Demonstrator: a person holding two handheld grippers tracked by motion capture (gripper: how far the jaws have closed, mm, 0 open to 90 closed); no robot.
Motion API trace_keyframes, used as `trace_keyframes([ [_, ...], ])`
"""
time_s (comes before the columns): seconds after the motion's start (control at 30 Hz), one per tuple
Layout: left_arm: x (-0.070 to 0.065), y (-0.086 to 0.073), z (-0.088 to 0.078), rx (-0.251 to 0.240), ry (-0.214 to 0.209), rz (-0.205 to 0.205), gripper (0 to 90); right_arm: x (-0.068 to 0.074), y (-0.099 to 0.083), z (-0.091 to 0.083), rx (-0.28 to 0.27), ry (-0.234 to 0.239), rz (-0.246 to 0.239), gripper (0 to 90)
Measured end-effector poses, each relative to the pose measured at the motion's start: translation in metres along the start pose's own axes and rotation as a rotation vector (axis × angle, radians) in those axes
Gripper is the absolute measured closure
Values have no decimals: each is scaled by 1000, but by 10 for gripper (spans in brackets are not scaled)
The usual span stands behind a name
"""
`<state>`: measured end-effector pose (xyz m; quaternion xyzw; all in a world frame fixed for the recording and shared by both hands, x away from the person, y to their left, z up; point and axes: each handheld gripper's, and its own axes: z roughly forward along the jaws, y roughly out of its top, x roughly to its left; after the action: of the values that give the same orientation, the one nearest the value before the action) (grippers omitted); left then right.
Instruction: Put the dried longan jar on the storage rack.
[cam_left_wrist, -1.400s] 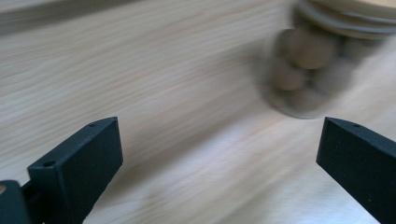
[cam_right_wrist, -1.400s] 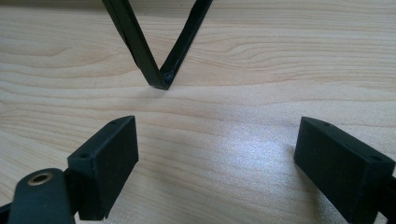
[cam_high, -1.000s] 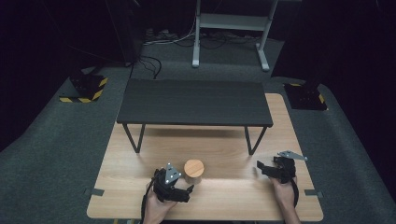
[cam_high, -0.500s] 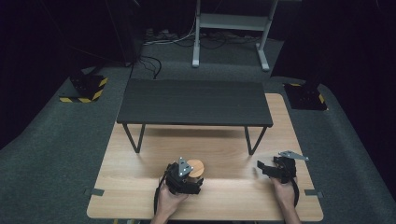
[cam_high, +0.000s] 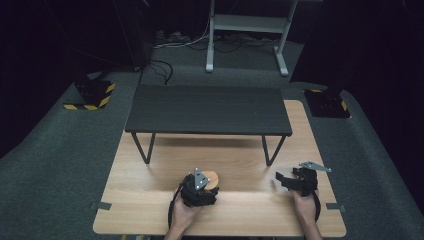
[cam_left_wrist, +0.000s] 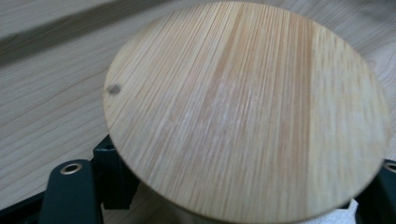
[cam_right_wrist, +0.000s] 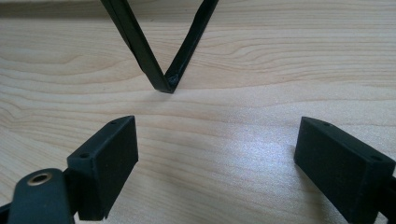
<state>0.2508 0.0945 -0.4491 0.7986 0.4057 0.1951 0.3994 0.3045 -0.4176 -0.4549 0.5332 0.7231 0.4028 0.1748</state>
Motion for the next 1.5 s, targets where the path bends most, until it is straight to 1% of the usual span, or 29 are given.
trace_keyframes([
  [0.1,-3,-2,-1,-6,9,-3,253,0,0,0,-1,0,1,129],
  [0.23,-6,-2,-3,-5,28,9,254,0,0,0,-1,1,2,128],
  [0.27,-6,-1,-6,-9,22,2,254,-1,0,0,-2,3,3,128],
  [0.33,-6,2,-9,-16,23,2,254,-1,0,0,-3,4,6,128],
  [0.4,-4,8,-15,-23,21,1,254,-1,0,0,-3,4,6,128],
  [0.43,-4,8,-15,-23,21,1,254,-1,0,0,-3,4,6,128],
  [0.5,1,18,-24,-40,3,-10,254,-1,0,0,-3,3,3,128],
  [0.53,1,18,-24,-40,3,-10,254,-1,0,0,-3,3,3,128],
  [0.6,5,26,-31,-47,0,-10,254,-1,0,0,-1,2,3,128],
  [0.63,8,35,-37,-54,-4,-9,254,-1,0,0,-2,3,3,128],
  [0.67,8,35,-37,-54,-4,-9,254,-1,0,0,-2,3,3,128],
  [0.77,11,52,-48,-61,-8,0,254,-1,0,0,-3,3,4,128],
  [0.9,15,79,-66,-72,-24,42,254,-1,-1,0,-4,4,6,128],
  [0.97,17,88,-72,-80,-35,54,254,-1,-1,0,-4,5,7,128],
  [1.0,19,101,-80,-87,-49,67,254,-1,-1,0,-4,5,7,128],
  [1.07,21,110,-85,-91,-58,78,254,-1,0,0,-3,3,6,128],
  [1.13,25,123,-92,-103,-73,84,254,-1,-1,0,-3,5,7,128],
  [1.23,32,136,-98,-128,-82,78,254,-1,-1,0,-4,5,8,128],
  [1.27,32,136,-98,-128,-82,78,254,-1,-1,0,-4,5,8,128],
  [1.37,35,145,-99,-137,-73,63,255,-2,-1,0,-6,8,12,128],
  [1.5,40,150,-99,-150,-72,41,254,-3,-1,0,-8,11,13,128],
])
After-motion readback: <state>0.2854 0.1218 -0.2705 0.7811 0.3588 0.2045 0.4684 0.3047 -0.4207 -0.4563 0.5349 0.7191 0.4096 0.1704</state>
